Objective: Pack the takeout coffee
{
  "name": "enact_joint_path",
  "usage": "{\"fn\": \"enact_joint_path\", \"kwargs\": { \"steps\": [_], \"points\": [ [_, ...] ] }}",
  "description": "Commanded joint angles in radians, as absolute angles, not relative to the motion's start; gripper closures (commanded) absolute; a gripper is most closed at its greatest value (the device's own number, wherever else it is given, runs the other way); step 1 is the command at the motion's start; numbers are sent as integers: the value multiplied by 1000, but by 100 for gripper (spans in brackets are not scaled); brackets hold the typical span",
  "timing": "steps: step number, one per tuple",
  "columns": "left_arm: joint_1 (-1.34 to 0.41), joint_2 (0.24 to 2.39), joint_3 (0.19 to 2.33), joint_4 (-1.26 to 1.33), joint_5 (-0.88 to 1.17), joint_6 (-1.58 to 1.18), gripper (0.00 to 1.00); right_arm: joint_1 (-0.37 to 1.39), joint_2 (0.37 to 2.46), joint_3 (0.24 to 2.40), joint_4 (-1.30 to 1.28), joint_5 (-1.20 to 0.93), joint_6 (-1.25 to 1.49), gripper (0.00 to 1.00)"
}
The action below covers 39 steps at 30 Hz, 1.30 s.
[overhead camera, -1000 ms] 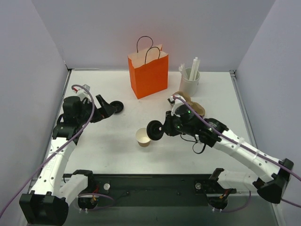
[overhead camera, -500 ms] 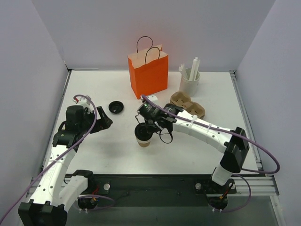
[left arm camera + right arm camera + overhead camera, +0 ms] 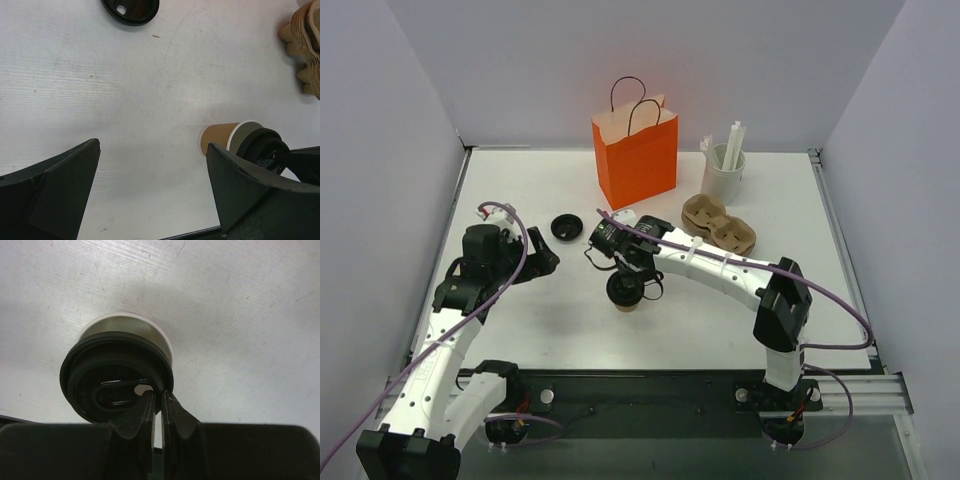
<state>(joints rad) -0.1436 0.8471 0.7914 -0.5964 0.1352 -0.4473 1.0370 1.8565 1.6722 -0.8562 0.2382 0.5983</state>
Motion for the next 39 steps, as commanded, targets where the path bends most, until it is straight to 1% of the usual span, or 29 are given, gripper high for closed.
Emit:
{"fn": "enact_joint_path", "kwargs": {
  "steps": [1,20,30,31,33,34,37,39],
  "points": [
    [-153,833,808,-600,112,-439,3,1048,1890,1744,-965,291,584,100],
    [-184,830,815,-617,80,-440,3,1039,2002,1841,-1048,304,581,100],
    [-195,824,813,-615,81,-446,3,1034,2023,1845,-1055,305,594,99],
    [-201,825,811,-614,84,-448,3,1034,2022,1845,-1054,304,598,92],
    [-209,827,808,-608,100,-454,4,1032,2016,1848,-1055,299,609,87],
    [-213,827,808,-601,110,-454,5,1034,2007,1856,-1052,293,615,79],
    [-241,845,805,-583,172,-448,10,1031,1974,1862,-1036,264,620,70],
    [-285,851,802,-574,198,-448,12,1025,1956,1861,-1032,250,624,68]
  ]
}}
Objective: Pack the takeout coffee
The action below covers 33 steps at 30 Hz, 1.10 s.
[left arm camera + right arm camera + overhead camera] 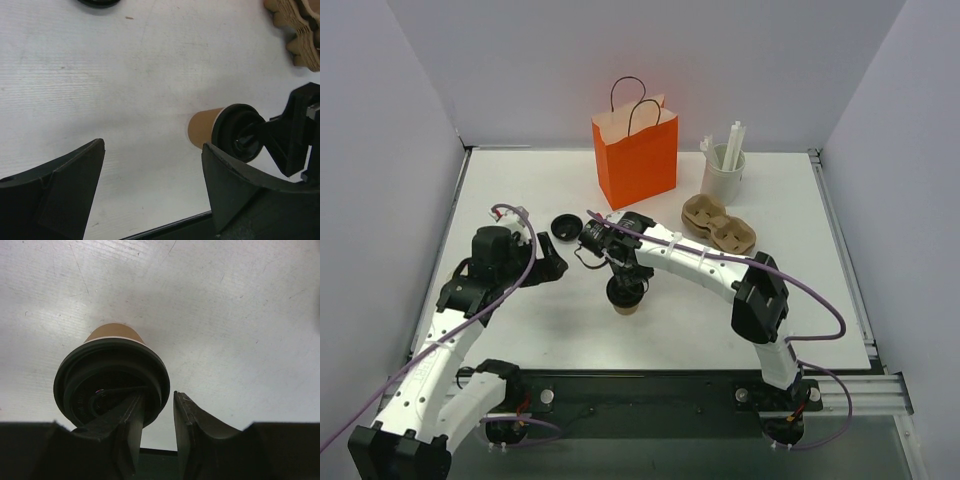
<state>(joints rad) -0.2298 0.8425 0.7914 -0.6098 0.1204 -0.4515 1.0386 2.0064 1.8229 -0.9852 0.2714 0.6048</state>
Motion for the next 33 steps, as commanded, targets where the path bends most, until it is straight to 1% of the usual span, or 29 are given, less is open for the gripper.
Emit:
{"fn": "enact_joint_path", "kwargs": {
  "steps": [1,3,4,7,8,10,11,13,14,15,18,26,30,33],
  "points": [
    [-304,854,802,-568,225,-448,15,1023,1935,1859,-1025,242,627,67],
    [-342,853,779,-533,267,-474,16,1016,1910,1845,-1012,224,626,67],
    [-345,847,766,-511,334,-494,17,1012,1887,1838,-1000,206,624,67],
    [-347,836,668,-378,449,-587,20,999,1838,1806,-968,173,620,67],
    [-350,835,646,-314,465,-624,20,994,1823,1775,-959,164,615,67],
    [-359,845,601,-264,488,-644,20,973,1775,1723,-895,108,600,67],
    [-360,851,594,-249,485,-649,20,962,1754,1645,-865,83,597,67],
    [-368,876,580,-218,485,-652,20,921,1694,1559,-763,29,588,67],
    [-373,883,577,-190,494,-652,20,908,1672,1516,-724,-47,577,67],
    [-382,894,572,-178,495,-655,20,893,1631,1435,-648,-76,571,67],
    [-393,917,561,-143,500,-655,20,853,1562,1317,-539,-173,563,67],
    [-448,966,509,-15,479,-696,20,830,1474,1207,-448,-210,542,66],
    [-459,1038,520,23,453,-693,20,812,1441,1164,-404,-250,541,60],
    [-462,1078,517,55,457,-703,22,802,1414,1138,-385,-270,535,58]
  ]
}}
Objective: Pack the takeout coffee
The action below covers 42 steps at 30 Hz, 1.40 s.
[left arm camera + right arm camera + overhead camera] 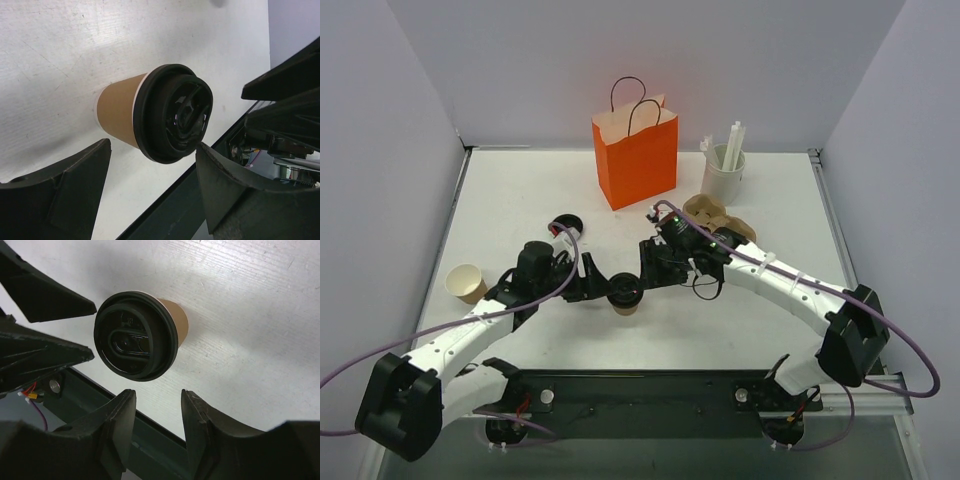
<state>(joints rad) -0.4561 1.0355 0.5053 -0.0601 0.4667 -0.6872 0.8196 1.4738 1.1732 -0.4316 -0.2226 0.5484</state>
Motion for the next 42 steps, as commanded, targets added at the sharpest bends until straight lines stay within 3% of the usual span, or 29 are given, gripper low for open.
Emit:
{"fn": "enact_joint_path", "kwargs": {
  "steps": [1,12,24,32,42],
  "points": [
    [-465,1087,514,61,456,-703,23,798,1408,1132,-382,-273,534,58],
    [-474,1117,495,127,440,-684,25,790,1370,1045,-296,-299,526,55],
    [-474,1206,486,127,430,-657,37,634,1310,894,-20,-417,652,60],
    [-474,1244,482,127,411,-647,42,574,1436,897,95,-613,672,63],
    [-474,1269,465,127,400,-640,44,583,1522,884,175,-615,722,65]
  ]
}}
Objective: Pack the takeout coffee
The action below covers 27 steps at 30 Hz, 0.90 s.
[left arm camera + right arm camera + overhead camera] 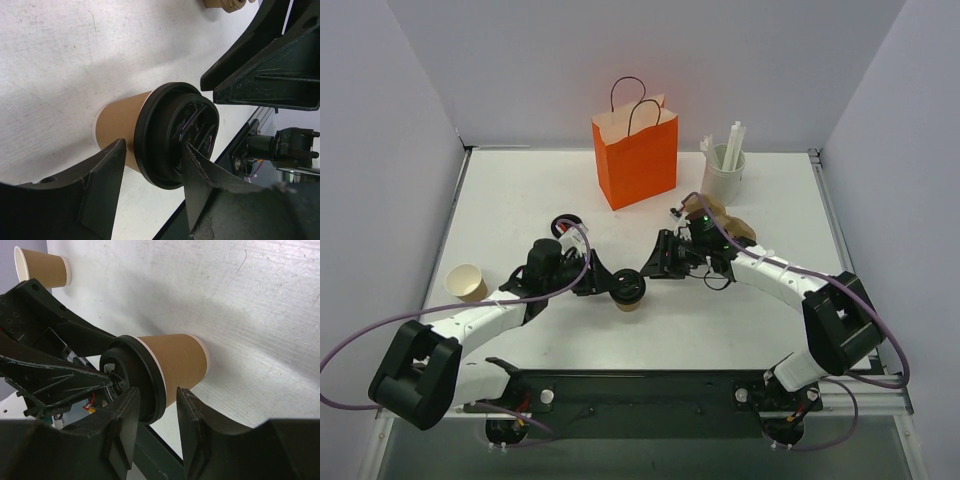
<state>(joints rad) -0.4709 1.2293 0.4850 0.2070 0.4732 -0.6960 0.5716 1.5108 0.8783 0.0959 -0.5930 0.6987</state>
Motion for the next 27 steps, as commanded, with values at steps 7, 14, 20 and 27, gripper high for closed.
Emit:
{"fn": "enact_joint_path", "kwargs": {
  "steps": [7,14,20,27],
  "points": [
    [-476,1281,462,129,396,-640,44,591,1546,822,232,-566,759,70],
    [-476,1279,460,115,376,-637,44,592,1543,752,273,-523,782,76],
    [-476,1278,446,100,336,-640,45,592,1525,629,324,-434,811,77],
    [-476,1284,423,98,304,-643,46,620,1531,548,410,-394,831,79]
  ]
}}
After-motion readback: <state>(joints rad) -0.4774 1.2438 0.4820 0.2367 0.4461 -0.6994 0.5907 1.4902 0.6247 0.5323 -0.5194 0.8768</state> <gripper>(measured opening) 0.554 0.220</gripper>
